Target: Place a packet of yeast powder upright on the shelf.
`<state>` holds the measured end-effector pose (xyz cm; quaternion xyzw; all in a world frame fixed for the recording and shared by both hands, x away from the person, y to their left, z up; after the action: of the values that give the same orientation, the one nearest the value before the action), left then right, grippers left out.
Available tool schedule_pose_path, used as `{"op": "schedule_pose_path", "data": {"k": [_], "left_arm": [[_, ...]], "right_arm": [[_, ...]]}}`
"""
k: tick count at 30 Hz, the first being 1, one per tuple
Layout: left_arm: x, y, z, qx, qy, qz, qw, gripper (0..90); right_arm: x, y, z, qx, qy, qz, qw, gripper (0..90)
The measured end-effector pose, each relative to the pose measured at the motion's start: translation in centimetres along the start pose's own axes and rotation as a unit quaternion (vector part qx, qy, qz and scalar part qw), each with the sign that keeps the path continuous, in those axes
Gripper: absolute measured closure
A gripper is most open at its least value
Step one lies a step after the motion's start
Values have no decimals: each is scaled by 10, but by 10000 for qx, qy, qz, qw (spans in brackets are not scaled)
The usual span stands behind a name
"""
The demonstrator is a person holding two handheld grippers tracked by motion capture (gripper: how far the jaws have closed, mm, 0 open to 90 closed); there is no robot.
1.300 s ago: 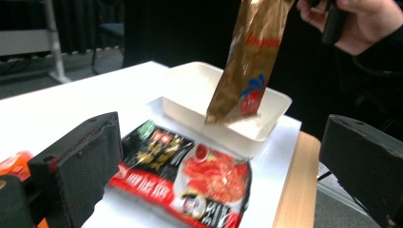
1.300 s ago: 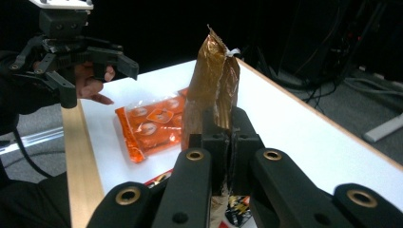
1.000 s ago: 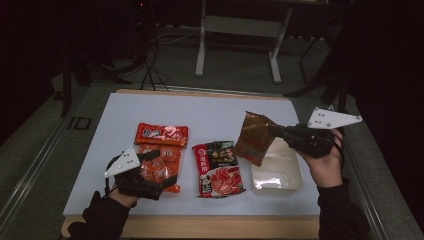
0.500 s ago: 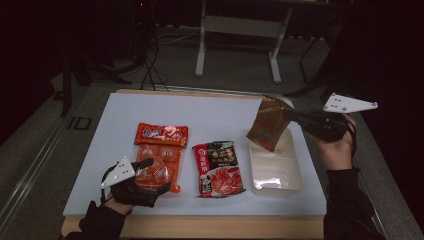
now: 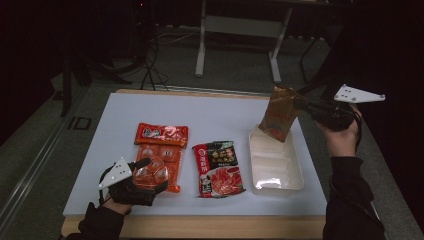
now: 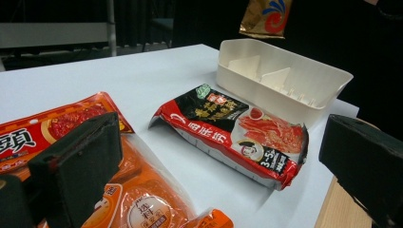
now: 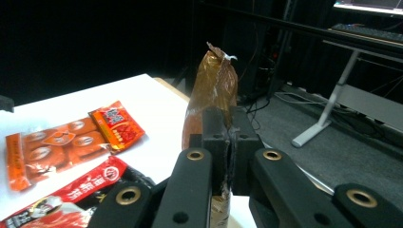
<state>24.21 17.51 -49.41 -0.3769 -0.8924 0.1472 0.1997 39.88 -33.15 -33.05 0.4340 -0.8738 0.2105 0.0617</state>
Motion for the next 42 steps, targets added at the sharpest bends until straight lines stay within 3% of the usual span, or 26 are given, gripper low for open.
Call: {"op": "schedule_pose_path", "data": {"k": [9, 18, 29, 42], "left_arm": [[0, 2, 0, 122, -34, 31, 9999, 12], [-1, 3, 1, 184, -51, 53, 9998, 11], [0, 6, 2, 246, -71, 54, 9997, 12], [-1, 5, 3, 262, -66, 59, 9996, 12]], "right_arm": [[-20, -15, 18, -129, 148, 46, 9998, 885], [-41, -17, 36, -202, 187, 9, 9996, 886], [-53, -12, 47, -351, 264, -246, 9987, 886], [-58, -8, 49, -625, 48, -740, 9953, 886]]}}
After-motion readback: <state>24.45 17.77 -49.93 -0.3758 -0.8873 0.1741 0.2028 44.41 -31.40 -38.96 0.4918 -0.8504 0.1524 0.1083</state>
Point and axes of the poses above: each handheld gripper's, and its own axes: x roughly backward along the jaws, z roughly out of its underside, y roughly to its left, the point moved 2 cm from there along -x, roughly forward along the jaws, and after that the axes turned 15 degrees about x, right-handed, at the moved point
